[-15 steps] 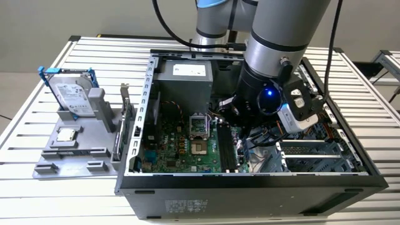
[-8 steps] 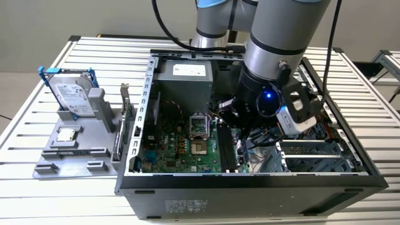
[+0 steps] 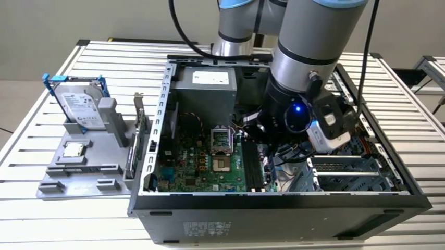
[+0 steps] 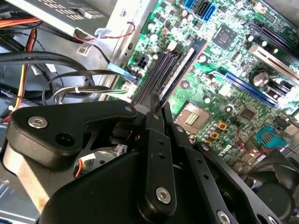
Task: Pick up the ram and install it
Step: 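Insert the ram into the slot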
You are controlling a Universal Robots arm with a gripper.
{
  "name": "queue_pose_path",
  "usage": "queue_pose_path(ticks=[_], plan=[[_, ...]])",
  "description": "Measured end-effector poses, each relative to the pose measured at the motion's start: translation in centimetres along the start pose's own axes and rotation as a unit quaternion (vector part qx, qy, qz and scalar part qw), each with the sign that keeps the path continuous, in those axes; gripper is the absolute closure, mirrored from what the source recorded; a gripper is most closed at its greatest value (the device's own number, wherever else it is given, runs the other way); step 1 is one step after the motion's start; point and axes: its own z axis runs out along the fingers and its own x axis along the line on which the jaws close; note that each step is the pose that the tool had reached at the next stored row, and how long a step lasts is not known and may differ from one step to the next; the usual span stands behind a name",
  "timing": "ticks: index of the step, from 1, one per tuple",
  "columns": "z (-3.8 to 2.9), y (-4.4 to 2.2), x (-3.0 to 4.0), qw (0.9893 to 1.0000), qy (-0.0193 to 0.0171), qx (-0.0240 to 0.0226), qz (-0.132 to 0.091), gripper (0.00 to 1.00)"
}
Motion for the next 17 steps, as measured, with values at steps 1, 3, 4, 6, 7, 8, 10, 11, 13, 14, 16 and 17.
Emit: queue_pose_path(ticks=[1, 3, 4, 6, 7, 8, 10, 11, 13, 14, 16, 17], plan=[[0.06, 0.00, 0.00, 1.0000, 0.0000, 0.0000, 0.000, 1.00], [0.29, 0.00, -0.01, 1.0000, 0.0000, 0.0000, 0.000, 1.00], [0.31, 0.00, -0.02, 1.0000, 0.0000, 0.0001, 0.000, 1.00], [0.38, 0.01, -0.04, 1.0000, 0.0000, 0.0000, 0.000, 1.00], [0.41, 0.01, -0.04, 1.0000, 0.0000, 0.0000, 0.000, 1.00], [0.43, 0.01, -0.04, 1.0000, 0.0000, 0.0001, 0.000, 1.00], [0.44, 0.01, -0.04, 1.0000, 0.0000, 0.0001, 0.000, 1.00], [0.45, 0.01, -0.04, 1.0000, 0.0000, 0.0000, 0.000, 1.00], [0.45, 0.01, -0.04, 1.0000, 0.0000, 0.0000, 0.000, 1.00], [0.47, 0.01, -0.04, 1.0000, 0.0000, 0.0000, 0.000, 1.00], [0.51, 0.01, -0.04, 1.0000, 0.0000, 0.0000, 0.000, 1.00], [0.54, 0.01, -0.04, 1.0000, 0.0000, -0.0001, 0.000, 1.00]])
